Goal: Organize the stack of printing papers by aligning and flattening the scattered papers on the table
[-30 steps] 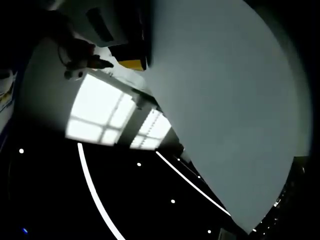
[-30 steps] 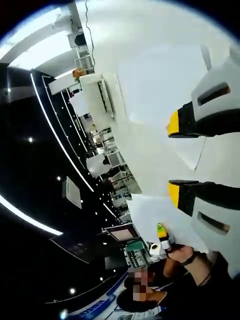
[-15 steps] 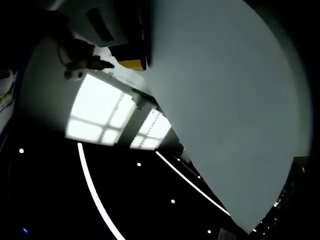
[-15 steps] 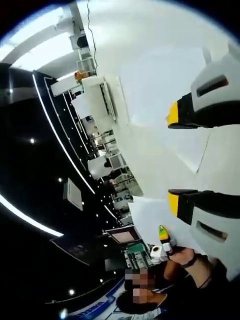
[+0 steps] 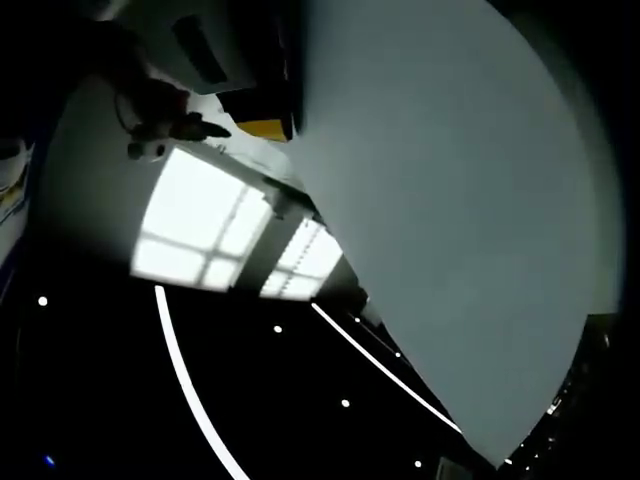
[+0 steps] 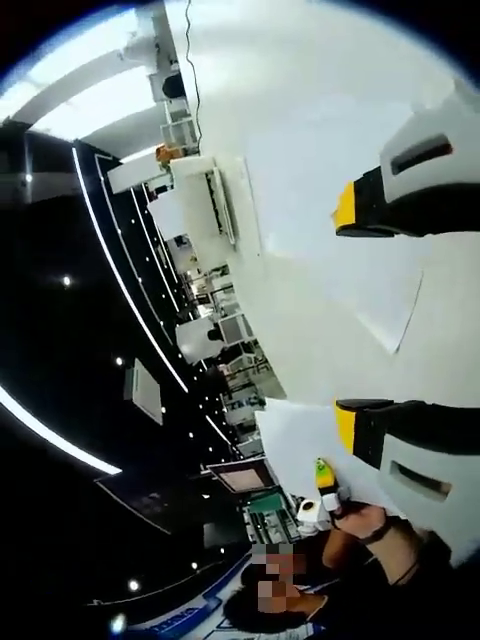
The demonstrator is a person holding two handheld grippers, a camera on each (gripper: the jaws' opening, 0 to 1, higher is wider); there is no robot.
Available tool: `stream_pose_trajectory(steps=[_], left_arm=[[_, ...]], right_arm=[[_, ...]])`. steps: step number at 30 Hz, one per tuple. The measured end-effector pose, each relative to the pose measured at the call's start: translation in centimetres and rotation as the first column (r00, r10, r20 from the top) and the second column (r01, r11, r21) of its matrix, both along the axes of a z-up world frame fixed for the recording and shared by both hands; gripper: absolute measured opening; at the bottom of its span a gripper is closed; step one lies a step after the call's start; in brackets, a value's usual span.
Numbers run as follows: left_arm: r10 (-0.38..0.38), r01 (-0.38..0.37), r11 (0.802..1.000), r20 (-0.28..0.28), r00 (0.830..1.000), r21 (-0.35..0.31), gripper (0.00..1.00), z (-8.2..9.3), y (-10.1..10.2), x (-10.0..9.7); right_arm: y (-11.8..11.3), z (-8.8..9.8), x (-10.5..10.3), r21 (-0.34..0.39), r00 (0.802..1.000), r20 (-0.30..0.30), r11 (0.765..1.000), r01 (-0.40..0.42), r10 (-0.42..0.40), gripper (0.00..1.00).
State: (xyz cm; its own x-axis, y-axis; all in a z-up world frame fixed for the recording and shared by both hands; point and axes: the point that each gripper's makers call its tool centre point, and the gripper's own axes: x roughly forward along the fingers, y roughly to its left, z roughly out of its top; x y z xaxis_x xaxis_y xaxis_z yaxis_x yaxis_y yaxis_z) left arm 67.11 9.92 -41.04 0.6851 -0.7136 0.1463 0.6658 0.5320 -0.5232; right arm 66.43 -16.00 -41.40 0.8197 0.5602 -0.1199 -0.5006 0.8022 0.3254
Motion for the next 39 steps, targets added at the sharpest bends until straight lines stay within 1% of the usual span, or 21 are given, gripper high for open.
stream_pose_trajectory(steps=[7, 12, 24, 32, 39], left_arm=[[0.001, -0.001, 1.000, 0.002, 1.000, 0.001, 0.09, 0.0, 0.1, 0.0], [0.001, -0.001, 1.000, 0.002, 1.000, 0.001, 0.09, 0.0, 0.0, 0.0], [0.001, -0.001, 1.000, 0.003, 1.000, 0.001, 0.09, 0.0, 0.0, 0.0], [0.002, -0.002, 1.000, 0.004, 1.000, 0.001, 0.09, 0.1, 0.0, -0.1], [0.001, -0.001, 1.000, 0.003, 1.000, 0.000, 0.09, 0.1, -0.1, -0.2]], right_arm=[[-0.1, -0.3, 0.2, -0.012, 1.000, -0.005, 1.000, 0.006, -0.006, 0.72], [-0.2, -0.8, 0.4, -0.040, 1.000, -0.005, 0.999, 0.016, -0.016, 0.79], [-0.2, -1.6, 0.4, -0.061, 0.999, -0.021, 0.998, 0.025, -0.027, 0.88], [-0.3, -1.9, 0.6, -0.073, 0.999, -0.029, 0.997, 0.029, -0.032, 0.90], [-0.5, -1.7, 0.6, -0.072, 0.999, -0.025, 0.997, 0.035, -0.037, 0.90]])
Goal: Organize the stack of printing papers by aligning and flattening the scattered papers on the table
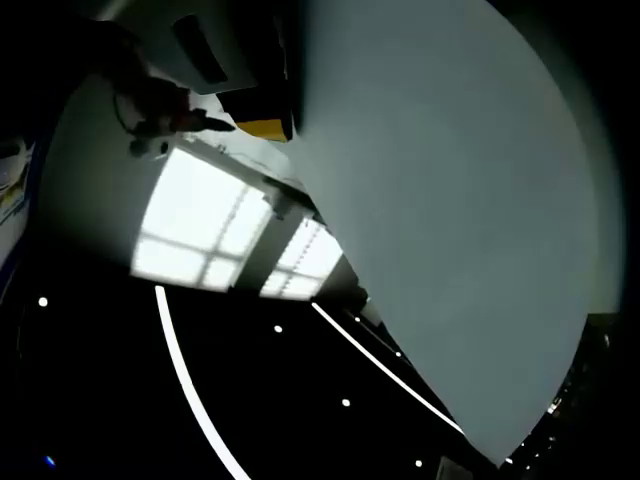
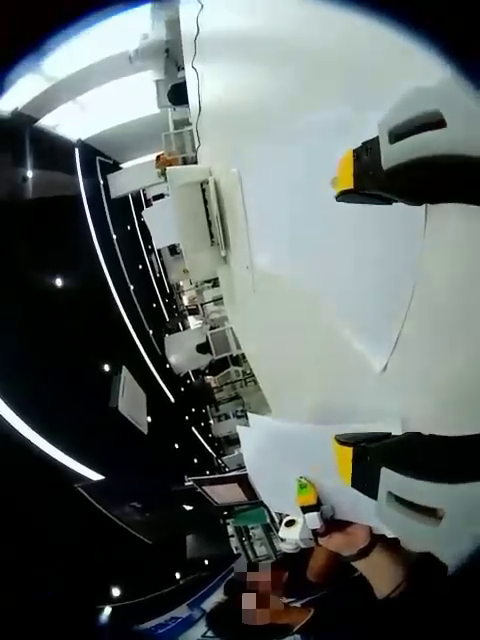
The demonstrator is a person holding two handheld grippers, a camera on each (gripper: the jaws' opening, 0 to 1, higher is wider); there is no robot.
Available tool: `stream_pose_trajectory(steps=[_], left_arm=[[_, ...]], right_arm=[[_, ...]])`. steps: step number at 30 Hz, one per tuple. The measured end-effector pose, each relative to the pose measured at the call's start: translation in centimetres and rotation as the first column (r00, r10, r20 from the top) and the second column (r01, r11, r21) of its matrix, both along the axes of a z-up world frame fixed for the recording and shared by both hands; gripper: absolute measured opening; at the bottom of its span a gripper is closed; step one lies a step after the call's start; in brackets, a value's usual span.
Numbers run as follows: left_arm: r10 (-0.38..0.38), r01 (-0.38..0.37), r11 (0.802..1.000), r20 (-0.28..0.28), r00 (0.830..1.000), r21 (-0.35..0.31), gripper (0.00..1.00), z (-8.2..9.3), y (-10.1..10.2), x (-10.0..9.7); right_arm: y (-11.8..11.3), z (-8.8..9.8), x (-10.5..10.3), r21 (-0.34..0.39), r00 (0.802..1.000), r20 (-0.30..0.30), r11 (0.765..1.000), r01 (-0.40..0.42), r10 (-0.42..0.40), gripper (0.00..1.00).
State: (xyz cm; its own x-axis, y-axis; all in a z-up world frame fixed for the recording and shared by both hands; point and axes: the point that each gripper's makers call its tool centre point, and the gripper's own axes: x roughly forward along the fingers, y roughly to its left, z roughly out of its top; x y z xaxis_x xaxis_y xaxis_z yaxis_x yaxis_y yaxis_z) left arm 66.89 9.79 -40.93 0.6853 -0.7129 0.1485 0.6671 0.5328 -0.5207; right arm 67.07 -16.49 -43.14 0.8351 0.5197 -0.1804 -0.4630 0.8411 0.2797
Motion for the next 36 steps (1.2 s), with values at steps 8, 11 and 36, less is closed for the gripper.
stream_pose_trajectory(steps=[8, 11, 36], left_arm=[[0.000, 0.000, 1.000, 0.000, 1.000, 0.000, 0.09, 0.0, 0.0, 0.0], [0.000, 0.000, 1.000, 0.000, 1.000, 0.000, 0.09, 0.0, 0.0, 0.0], [-0.001, 0.001, 1.000, 0.000, 1.000, 0.000, 0.09, -0.2, 0.3, 0.3]], right_arm=[[-0.3, -0.1, 0.1, -0.013, 1.000, 0.005, 1.000, 0.013, -0.013, 0.90], [-0.3, -0.3, 0.1, -0.042, 1.000, 0.007, 0.999, 0.016, -0.016, 0.90], [-1.5, -1.7, 1.3, -0.132, 0.997, 0.011, 0.988, 0.079, -0.078, 0.90]])
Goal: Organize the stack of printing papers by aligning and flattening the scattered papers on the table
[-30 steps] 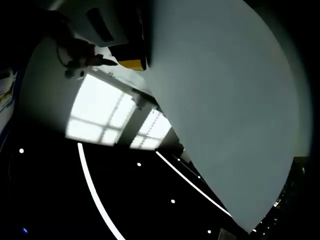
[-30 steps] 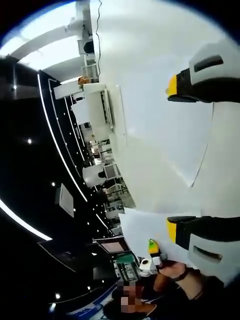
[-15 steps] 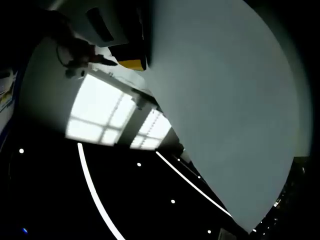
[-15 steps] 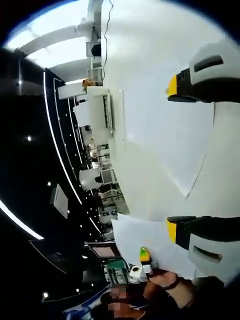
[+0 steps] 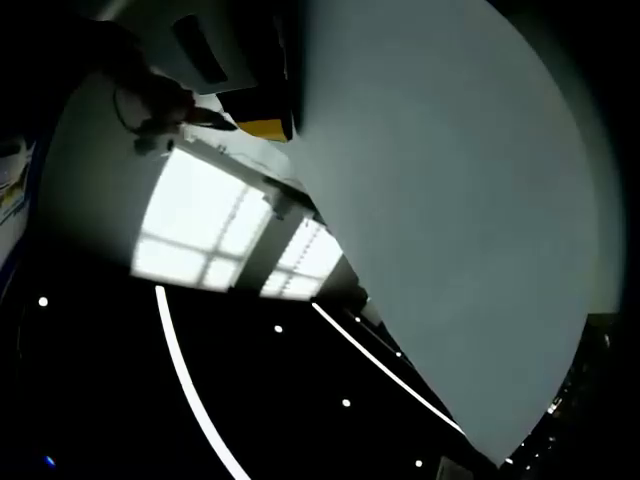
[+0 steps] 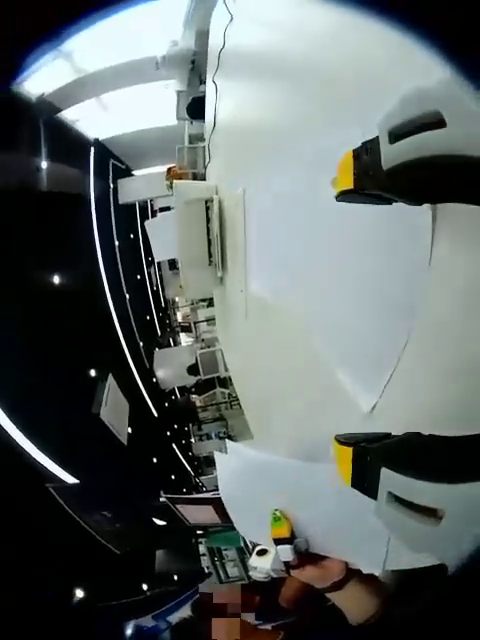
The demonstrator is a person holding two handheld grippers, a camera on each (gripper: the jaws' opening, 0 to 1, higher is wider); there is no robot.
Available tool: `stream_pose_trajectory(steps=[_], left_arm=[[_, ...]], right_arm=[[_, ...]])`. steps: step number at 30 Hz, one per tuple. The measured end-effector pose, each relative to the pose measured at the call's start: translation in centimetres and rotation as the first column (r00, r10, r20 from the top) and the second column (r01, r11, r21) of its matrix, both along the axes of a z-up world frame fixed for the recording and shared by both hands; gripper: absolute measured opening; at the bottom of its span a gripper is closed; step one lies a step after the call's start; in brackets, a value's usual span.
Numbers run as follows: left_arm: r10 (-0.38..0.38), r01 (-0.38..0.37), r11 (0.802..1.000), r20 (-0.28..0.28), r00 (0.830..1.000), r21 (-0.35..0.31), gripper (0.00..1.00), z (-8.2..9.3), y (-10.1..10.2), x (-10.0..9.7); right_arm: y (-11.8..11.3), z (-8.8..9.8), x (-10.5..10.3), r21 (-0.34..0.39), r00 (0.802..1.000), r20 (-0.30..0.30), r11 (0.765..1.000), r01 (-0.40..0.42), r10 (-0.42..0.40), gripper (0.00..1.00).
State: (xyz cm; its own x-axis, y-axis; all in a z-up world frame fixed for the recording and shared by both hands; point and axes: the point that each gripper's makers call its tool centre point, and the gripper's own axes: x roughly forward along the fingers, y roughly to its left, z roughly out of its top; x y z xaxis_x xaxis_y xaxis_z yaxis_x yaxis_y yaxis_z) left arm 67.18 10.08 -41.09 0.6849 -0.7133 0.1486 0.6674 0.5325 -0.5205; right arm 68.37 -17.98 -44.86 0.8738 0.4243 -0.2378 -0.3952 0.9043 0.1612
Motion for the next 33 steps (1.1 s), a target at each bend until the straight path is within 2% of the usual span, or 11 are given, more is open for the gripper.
stream_pose_trajectory(steps=[22, 33], left_arm=[[0.001, -0.001, 1.000, -0.002, 1.000, 0.011, 0.09, -0.1, -0.2, -0.1], [-0.001, 0.001, 1.000, -0.001, 1.000, 0.016, 0.09, -0.1, -0.2, -0.1]], right_arm=[[-0.1, -1.2, 0.9, -0.052, 1.000, -0.002, 0.998, 0.022, -0.022, 0.90], [0.3, -1.5, 1.5, -0.102, 1.000, 0.006, 0.995, 0.017, -0.017, 0.90]])
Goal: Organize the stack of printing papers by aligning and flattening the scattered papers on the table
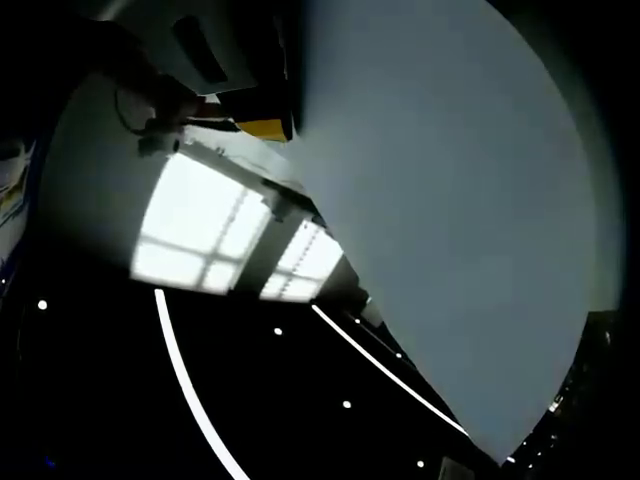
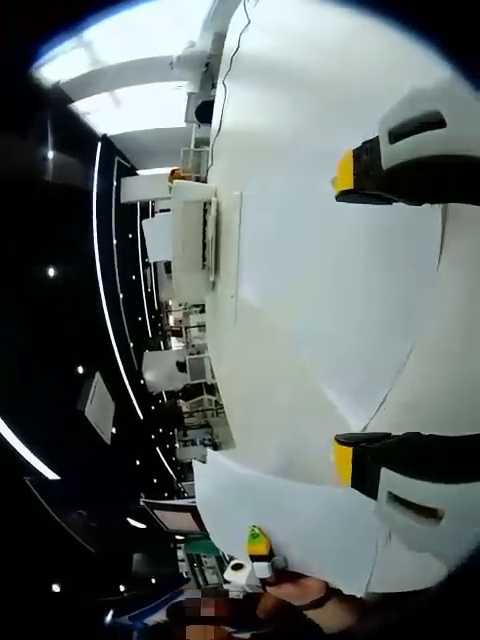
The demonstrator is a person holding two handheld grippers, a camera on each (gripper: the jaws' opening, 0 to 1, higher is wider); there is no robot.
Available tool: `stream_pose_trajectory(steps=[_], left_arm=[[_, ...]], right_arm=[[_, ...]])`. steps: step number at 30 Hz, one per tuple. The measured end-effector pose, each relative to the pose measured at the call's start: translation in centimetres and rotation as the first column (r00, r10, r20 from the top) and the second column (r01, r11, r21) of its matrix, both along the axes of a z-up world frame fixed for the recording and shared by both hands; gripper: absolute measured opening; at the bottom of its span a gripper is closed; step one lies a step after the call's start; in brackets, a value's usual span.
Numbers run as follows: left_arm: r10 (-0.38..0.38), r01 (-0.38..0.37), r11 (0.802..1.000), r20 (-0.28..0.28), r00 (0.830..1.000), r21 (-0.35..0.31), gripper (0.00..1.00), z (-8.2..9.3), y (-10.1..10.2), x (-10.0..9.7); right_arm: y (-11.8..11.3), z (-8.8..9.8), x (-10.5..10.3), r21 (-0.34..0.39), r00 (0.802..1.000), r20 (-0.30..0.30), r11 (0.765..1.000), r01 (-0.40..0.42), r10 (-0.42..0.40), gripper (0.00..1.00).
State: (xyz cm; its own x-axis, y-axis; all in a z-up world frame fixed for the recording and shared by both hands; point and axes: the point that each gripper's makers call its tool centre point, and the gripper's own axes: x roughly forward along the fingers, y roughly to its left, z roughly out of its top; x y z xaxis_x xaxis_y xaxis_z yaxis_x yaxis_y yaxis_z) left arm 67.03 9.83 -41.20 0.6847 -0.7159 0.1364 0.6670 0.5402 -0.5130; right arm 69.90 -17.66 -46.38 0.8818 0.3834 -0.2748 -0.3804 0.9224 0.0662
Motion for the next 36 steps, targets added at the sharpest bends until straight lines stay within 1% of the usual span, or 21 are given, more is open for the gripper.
stream_pose_trajectory(steps=[9, 10, 12, 13, 20, 23, 30, 36], left_arm=[[0.001, -0.001, 1.000, 0.003, 1.000, 0.004, 0.09, 0.1, -0.2, -0.2], [0.000, 0.000, 1.000, 0.003, 1.000, 0.005, 0.09, 0.1, -0.2, -0.2], [0.000, 0.000, 1.000, 0.003, 1.000, 0.007, 0.09, 0.0, -0.2, -0.1], [0.000, 0.000, 1.000, 0.002, 1.000, 0.007, 0.09, 0.0, -0.2, -0.1], [0.000, 0.000, 1.000, 0.003, 1.000, 0.009, 0.09, 0.0, -0.1, -0.1], [0.000, 0.000, 1.000, 0.003, 1.000, 0.010, 0.09, 0.0, -0.1, 0.0], [0.000, 0.000, 1.000, 0.004, 1.000, 0.014, 0.09, -0.1, -0.1, 0.0], [-0.006, 0.006, 1.000, 0.003, 1.000, 0.012, 0.09, -0.1, -0.1, -0.1]], right_arm=[[-0.3, -0.6, 0.7, -0.032, 1.000, -0.017, 0.999, 0.010, -0.010, 0.90], [-0.3, -0.7, 0.8, -0.035, 1.000, -0.021, 0.999, 0.011, -0.011, 0.89], [-0.2, -1.2, 0.5, -0.063, 0.999, -0.043, 0.998, 0.000, -0.003, 0.84], [-0.1, -1.2, 0.5, -0.066, 0.999, -0.043, 0.998, -0.001, -0.002, 0.84], [-0.1, -1.3, 0.6, -0.051, 0.999, -0.054, 0.999, 0.005, -0.008, 0.85], [0.0, -1.5, 0.6, -0.045, 0.998, -0.067, 0.999, 0.006, -0.009, 0.84], [-0.2, -1.7, 0.8, -0.046, 0.997, -0.080, 0.999, 0.010, -0.014, 0.85], [-0.4, -2.1, 1.0, -0.060, 0.996, -0.092, 0.998, 0.012, -0.017, 0.81]])
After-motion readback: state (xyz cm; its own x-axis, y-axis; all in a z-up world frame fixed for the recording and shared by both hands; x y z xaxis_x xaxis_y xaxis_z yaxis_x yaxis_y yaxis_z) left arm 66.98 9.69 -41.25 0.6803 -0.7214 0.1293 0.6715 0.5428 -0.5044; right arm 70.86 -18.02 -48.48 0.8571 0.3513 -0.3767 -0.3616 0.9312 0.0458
